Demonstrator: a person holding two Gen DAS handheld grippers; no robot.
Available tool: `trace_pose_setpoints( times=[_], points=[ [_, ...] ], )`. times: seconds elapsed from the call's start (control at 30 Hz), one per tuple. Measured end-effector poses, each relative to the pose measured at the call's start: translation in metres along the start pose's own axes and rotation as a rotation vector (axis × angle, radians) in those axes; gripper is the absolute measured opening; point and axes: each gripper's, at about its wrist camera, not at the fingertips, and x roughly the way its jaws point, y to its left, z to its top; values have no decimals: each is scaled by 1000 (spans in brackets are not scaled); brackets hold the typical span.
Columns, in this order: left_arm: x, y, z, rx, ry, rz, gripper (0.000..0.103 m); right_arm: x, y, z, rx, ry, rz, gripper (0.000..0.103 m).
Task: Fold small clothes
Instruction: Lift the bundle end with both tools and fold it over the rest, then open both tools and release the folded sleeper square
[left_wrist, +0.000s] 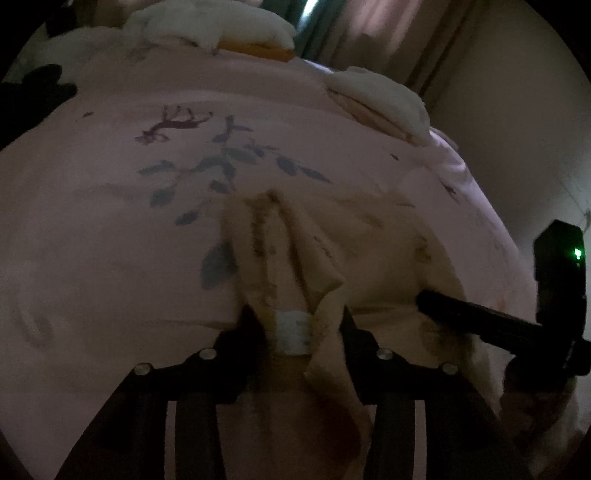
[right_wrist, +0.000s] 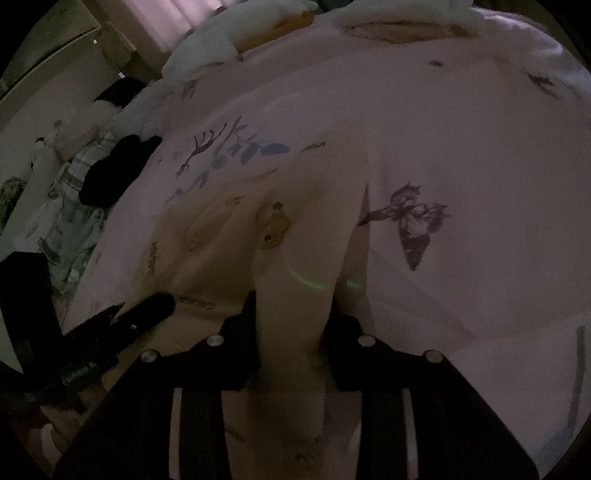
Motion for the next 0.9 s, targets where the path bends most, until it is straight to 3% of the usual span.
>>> trace_pose_setpoints(
  times=[0.4,0.47,0.5,0.6,0.73,0.8,0.9],
  points=[
    [-36,-9,-7,33,14,97,54,-44,8,-11,-19,-48,-170,43],
    [-46,-23,-9,83,-7,99,63,-54,13,-14,-34,-49,-201,45],
    [-51,-29,-10,103,-28,93,71,-58,15,-16,-39,-49,-210,52],
    [-64,-47,-16,160,-59,61,78,-72,24,-21,-45,-63,-215,81],
    [-69,-52,-24,156,-54,37,89,-85,30,-28,-63,-81,-214,94],
    [-71,-52,-27,149,-48,34,101,-87,31,-31,-66,-78,-222,96],
    [-74,-56,-30,158,-38,31,101,-89,31,-35,-54,-69,-203,99]
  ],
)
